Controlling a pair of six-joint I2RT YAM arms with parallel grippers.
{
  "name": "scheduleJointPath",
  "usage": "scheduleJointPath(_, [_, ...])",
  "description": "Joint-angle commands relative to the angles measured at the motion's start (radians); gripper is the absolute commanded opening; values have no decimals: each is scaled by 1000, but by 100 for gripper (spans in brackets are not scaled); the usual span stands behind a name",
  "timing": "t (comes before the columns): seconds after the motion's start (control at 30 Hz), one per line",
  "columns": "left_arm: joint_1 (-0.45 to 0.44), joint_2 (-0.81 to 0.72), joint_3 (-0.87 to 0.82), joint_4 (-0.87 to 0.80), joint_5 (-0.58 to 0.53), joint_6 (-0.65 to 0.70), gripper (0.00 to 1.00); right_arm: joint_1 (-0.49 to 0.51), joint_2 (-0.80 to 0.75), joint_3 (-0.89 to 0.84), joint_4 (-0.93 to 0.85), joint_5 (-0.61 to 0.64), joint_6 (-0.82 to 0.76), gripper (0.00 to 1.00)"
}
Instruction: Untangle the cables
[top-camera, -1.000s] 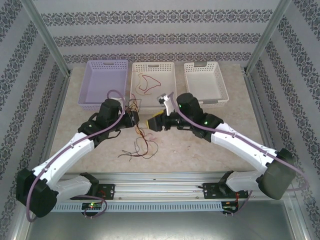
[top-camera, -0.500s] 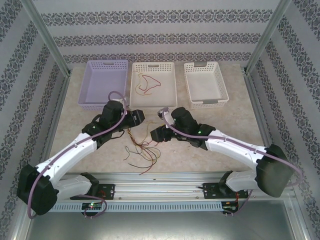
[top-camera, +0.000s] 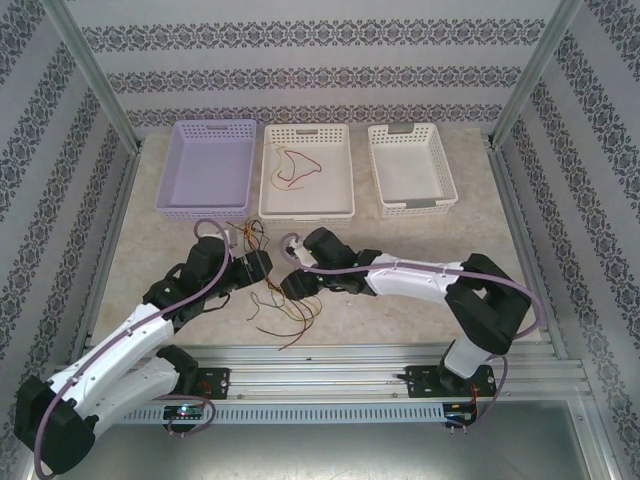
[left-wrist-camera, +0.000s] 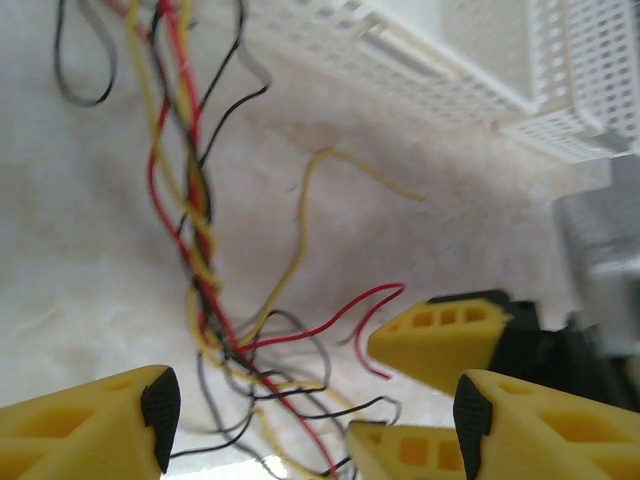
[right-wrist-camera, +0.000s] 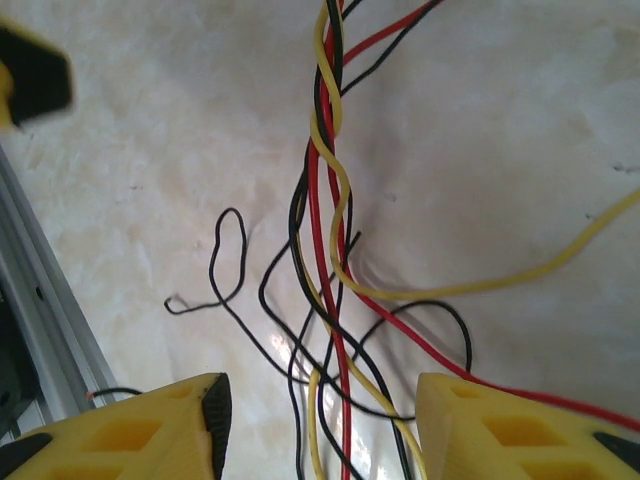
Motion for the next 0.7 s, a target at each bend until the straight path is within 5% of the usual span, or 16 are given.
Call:
scheduleJointPath(0.0, [-7, -26, -47, -27, -8, -54, 74, 11, 47, 29, 25, 25, -38, 52])
scheduleJointPath(0.3, [-7, -23, -115, 34, 20, -87, 75, 24, 130, 29, 65, 3, -43, 49])
scheduleJointPath(0.47, [-7, -18, -139, 54, 24, -95, 76, 27, 156, 47, 59, -15, -41, 38])
scheduleJointPath(0.67, [-6, -25, -146, 46, 25, -94, 76, 32, 97, 4, 107, -47, -42, 44])
